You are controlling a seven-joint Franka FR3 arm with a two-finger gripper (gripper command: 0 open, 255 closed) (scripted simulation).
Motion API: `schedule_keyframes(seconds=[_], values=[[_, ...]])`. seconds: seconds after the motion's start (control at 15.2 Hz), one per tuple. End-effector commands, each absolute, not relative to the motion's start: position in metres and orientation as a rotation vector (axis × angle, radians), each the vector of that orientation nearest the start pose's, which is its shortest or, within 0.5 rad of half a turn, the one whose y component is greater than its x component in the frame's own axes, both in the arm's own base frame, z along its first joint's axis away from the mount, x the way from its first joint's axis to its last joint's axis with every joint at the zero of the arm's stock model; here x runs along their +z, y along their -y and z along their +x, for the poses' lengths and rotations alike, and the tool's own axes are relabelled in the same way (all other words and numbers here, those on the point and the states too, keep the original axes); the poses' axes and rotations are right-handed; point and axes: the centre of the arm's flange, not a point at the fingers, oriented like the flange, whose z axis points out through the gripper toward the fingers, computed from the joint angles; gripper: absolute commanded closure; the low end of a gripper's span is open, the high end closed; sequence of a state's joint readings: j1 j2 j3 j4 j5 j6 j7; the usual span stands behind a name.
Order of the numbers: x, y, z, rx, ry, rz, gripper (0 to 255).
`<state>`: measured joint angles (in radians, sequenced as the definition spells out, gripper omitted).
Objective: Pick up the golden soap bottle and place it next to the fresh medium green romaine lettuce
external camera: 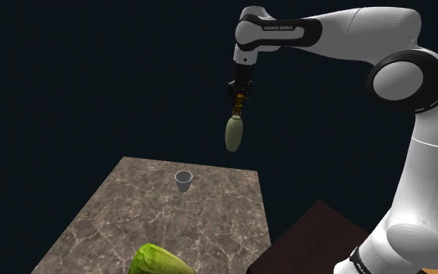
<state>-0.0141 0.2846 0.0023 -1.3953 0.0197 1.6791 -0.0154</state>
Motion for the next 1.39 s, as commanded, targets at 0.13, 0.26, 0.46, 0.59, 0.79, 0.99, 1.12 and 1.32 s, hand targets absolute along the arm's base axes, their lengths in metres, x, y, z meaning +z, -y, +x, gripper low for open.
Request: schedule_keyframes(seconds=[0.13, 0.26, 0.46, 0.59, 0.79, 0.99, 1.12, 1.32], values=[[0.555, -0.020, 0.643, 0.001, 0.002, -3.121, 255], [0.555, -0.047, 0.639, 0.001, 0.002, -3.121, 255], [0.555, -0.086, 0.634, 0.001, 0.002, -3.121, 255], [0.555, -0.112, 0.630, 0.001, 0.002, -3.121, 255], [0.556, -0.151, 0.625, 0.001, 0.002, -3.121, 255], [0.556, -0.191, 0.619, 0.001, 0.002, -3.121, 255], [0.556, -0.217, 0.616, 0.001, 0.002, -3.121, 255], [0.556, -0.256, 0.610, 0.001, 0.002, -3.121, 255]])
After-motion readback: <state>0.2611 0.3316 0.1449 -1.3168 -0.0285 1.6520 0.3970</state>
